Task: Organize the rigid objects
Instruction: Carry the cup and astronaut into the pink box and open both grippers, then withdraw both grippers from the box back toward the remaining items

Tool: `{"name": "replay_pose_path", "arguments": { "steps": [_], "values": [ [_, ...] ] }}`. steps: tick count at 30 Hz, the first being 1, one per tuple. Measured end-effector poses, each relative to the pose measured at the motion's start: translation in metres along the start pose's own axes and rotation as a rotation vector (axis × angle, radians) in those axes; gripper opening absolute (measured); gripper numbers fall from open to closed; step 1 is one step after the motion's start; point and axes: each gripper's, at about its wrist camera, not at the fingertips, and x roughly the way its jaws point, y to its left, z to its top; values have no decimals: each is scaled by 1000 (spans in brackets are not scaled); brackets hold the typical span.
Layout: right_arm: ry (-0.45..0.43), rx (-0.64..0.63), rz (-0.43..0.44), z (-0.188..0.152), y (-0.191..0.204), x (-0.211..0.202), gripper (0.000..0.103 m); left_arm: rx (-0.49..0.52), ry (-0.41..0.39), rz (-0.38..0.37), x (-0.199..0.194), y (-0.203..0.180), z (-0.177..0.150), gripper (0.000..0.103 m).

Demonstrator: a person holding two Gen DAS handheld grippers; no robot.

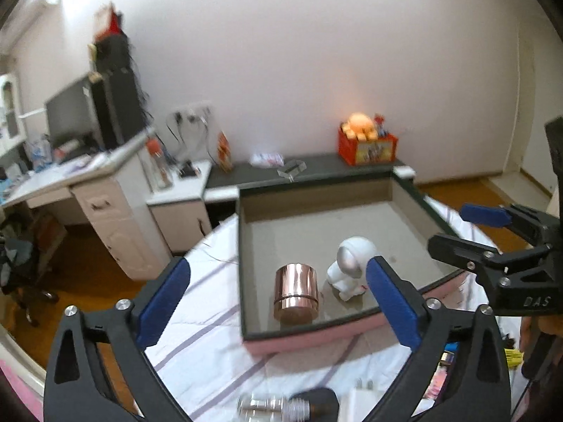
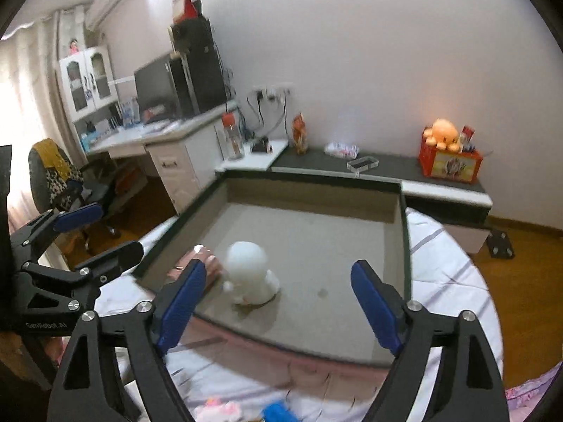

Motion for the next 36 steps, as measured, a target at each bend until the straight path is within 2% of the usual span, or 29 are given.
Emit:
{"name": "replay_pose_path", "arguments": {
  "steps": [6,13,16,19,23,28,36],
  "values": [
    [-189,-61,-71,-12,31,-70,88,-45,-104,39,-71,-4,-17,103],
    [-364,-124,-231,-43,59,-134,88,-72,-163,79,-123,-11,-43,103],
    [-369,-108,-249,-53,59,-147,90,-88,-165,79,-140,-13,-54,103],
    [-337,-55,-215,-62,56,-152,103,-96,-191,86,-156,-14,-62,103],
    [-349,-2,-206,-76,51,-161,103,-78,-199,101,-165,-17,-69,103],
    [-350,-24,-234,-93,57,-168,103,-78,-198,113,-169,-18,-76,103],
    [-338,-5,-210,-109,53,-173,103,-85,-200,117,-170,-19,-81,103]
  ]
}}
